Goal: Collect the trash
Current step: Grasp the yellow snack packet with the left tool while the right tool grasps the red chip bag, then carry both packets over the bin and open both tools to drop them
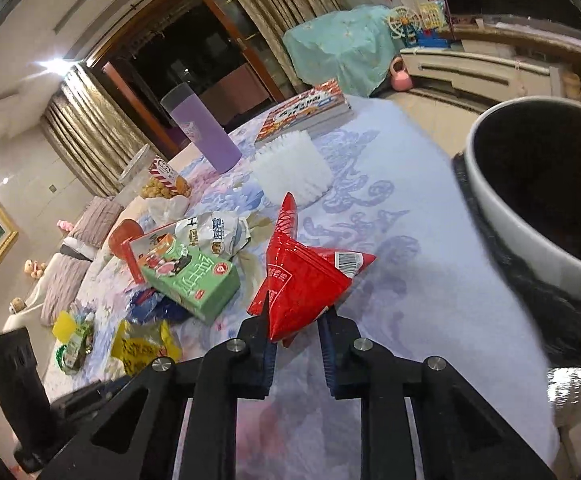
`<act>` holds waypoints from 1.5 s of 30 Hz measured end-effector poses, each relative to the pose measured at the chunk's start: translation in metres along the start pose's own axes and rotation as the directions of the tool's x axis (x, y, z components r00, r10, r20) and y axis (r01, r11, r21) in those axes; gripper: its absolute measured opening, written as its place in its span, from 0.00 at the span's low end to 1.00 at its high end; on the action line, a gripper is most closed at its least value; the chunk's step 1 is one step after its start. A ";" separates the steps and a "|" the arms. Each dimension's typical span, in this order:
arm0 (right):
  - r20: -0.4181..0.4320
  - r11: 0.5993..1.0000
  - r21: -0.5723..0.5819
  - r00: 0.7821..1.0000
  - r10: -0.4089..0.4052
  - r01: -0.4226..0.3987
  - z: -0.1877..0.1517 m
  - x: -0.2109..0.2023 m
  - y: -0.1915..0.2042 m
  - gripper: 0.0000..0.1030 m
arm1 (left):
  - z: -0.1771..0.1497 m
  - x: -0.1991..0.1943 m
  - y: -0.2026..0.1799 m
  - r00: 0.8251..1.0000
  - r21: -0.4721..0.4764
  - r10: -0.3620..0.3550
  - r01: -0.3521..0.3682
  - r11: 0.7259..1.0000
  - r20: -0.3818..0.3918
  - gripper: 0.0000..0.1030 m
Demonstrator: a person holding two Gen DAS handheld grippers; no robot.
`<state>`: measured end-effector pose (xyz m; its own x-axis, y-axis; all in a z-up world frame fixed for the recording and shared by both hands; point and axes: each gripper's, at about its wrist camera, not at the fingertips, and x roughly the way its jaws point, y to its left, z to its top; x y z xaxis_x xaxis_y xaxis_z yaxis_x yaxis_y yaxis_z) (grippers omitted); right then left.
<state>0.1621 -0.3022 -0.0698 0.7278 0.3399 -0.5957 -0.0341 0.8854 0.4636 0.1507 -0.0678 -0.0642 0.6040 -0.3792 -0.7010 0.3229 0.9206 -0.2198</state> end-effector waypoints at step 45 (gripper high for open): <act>0.141 0.972 0.044 0.962 -0.233 0.229 0.033 -0.124 -0.114 0.18 | 0.065 0.064 -0.199 0.965 0.280 -0.249 0.261 0.924 -0.077 0.08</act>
<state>0.0985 -0.4551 -0.0272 0.8047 0.0760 -0.5888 0.1640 0.9248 0.3434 0.1722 -0.2811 -0.0216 0.4463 -0.5881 -0.6745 0.6598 0.7254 -0.1959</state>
